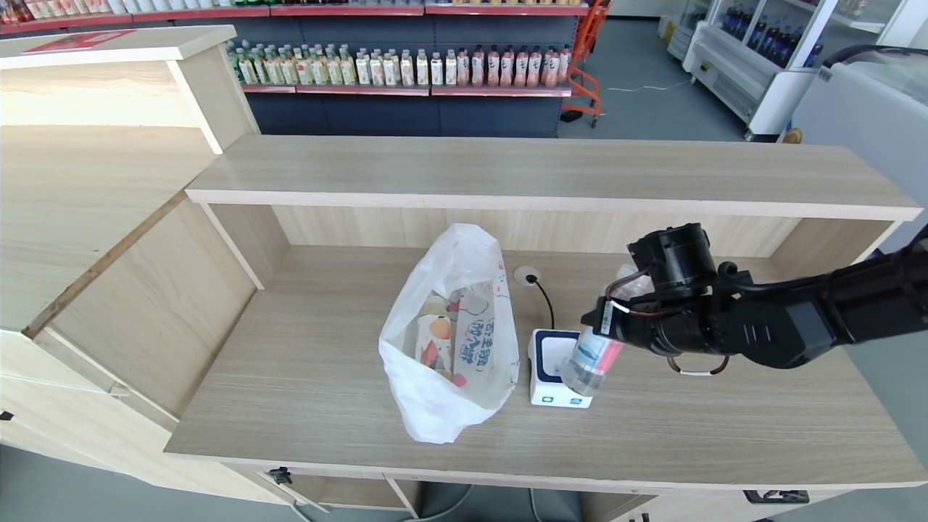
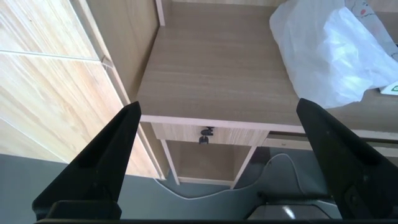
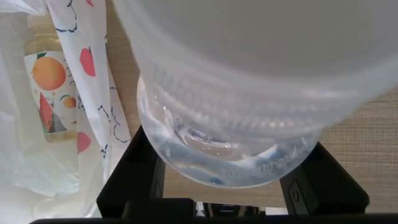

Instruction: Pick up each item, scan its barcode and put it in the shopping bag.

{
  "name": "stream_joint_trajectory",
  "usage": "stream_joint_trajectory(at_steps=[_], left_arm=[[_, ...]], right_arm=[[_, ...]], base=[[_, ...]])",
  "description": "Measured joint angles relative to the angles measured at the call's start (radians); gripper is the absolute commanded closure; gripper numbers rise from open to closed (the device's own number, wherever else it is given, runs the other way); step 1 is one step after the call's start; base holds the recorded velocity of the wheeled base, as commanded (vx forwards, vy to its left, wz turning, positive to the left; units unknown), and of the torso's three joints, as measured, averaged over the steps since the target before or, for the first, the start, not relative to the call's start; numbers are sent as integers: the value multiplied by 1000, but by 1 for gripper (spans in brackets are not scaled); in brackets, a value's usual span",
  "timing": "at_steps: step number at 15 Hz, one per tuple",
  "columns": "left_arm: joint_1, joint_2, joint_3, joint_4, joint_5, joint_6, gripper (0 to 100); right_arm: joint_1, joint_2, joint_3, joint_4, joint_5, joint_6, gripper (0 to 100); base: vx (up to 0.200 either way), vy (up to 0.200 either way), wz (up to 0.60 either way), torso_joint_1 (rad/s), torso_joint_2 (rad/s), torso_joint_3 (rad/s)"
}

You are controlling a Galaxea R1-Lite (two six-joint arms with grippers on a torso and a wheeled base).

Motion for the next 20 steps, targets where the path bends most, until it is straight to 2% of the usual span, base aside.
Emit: stream_joint_trajectory(at_steps=[20], left_arm=[[0,0,0,0,0,0,0]], right_arm=[[21,59,-67,-20,-21,-7,100]], base=[[0,0,0,0,0,0]])
